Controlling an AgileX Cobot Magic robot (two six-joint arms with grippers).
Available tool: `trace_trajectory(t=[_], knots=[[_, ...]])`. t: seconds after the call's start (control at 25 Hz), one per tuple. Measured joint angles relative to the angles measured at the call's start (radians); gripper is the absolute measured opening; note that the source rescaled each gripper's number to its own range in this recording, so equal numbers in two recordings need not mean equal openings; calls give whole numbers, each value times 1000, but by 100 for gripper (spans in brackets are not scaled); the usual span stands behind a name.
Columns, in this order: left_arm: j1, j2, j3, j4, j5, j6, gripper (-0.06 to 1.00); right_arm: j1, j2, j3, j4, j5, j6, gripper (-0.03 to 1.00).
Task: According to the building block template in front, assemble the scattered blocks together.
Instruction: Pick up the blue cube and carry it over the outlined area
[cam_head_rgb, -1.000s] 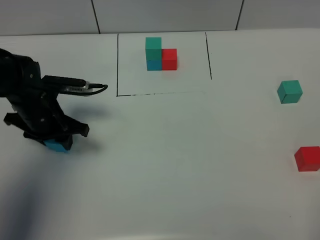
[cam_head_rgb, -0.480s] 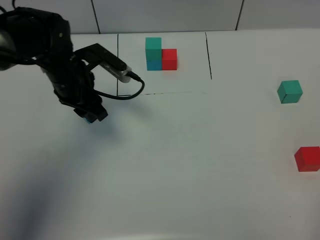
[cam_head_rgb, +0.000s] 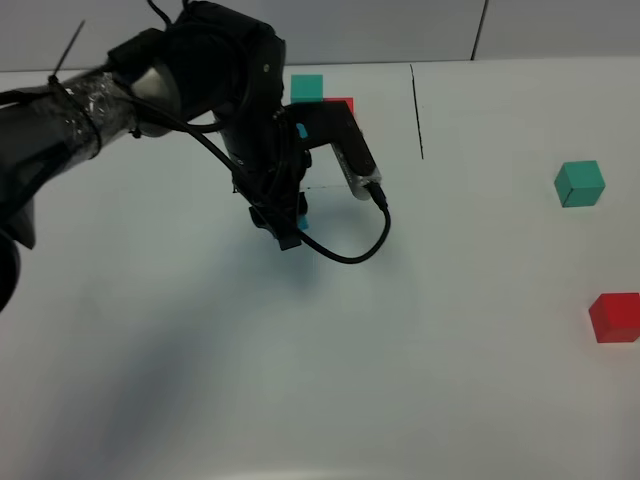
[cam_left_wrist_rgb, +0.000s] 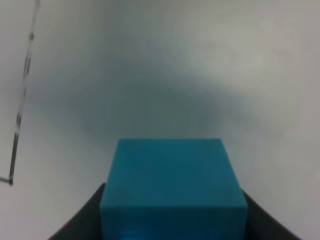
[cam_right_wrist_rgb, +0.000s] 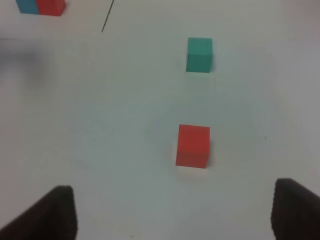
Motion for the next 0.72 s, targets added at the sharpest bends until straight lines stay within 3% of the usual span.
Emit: trace_trajectory(t=[0.28, 0.48, 0.72], knots=[[-69, 103, -129, 82, 68, 61, 0, 0, 0, 0, 0, 0, 0, 64], [-101, 162, -215, 94, 96, 141, 0, 0, 0, 0, 0, 0, 0, 64], [-112, 227, -276, 83, 90, 160, 0, 0, 0, 0, 0, 0, 0, 64]])
